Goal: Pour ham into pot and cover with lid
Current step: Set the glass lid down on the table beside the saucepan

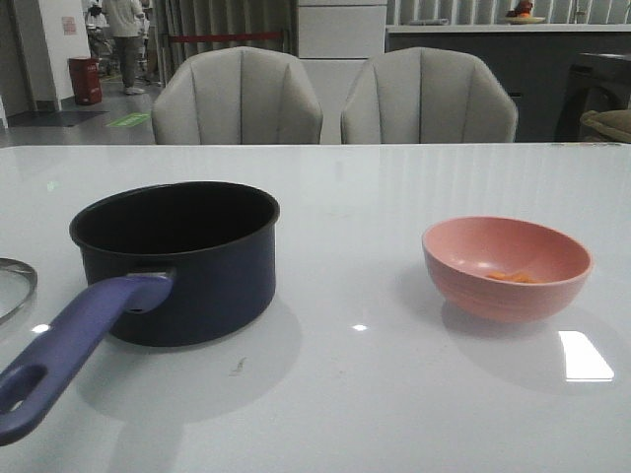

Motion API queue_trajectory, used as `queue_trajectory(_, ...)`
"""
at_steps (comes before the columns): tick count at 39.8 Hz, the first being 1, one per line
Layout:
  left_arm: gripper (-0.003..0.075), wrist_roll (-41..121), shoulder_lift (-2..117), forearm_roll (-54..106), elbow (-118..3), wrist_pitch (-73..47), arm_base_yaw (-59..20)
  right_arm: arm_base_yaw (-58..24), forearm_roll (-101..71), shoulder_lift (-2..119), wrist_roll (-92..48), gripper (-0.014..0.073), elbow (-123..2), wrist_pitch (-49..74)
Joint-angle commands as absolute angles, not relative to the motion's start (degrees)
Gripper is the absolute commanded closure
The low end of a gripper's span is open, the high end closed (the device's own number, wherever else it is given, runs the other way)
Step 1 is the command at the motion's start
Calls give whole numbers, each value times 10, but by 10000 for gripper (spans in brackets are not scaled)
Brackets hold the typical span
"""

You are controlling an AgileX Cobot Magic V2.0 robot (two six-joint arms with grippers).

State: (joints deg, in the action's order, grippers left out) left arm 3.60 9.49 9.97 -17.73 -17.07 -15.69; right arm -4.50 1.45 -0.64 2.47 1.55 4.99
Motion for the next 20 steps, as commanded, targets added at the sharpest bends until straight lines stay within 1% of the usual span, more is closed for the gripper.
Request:
queue_trajectory(1,65,38,101,103,-191,-118,-172,-41,24,-17,25,417,12,-7)
queue_trajectory(8,65,38,101,103,-191,-113,-183,-41,24,-17,25,417,10,-74)
queue_trajectory(10,65,38,101,103,-191,-112,-183,-42,24,-17,25,417,-1,-75)
queue_trajectory(15,65,38,101,103,-191,-108,-183,-42,20,1,25,417,-61,-6)
queue_trajectory(20,65,38,101,103,-191,-104,-183,-42,6,68,25,417,-143,89)
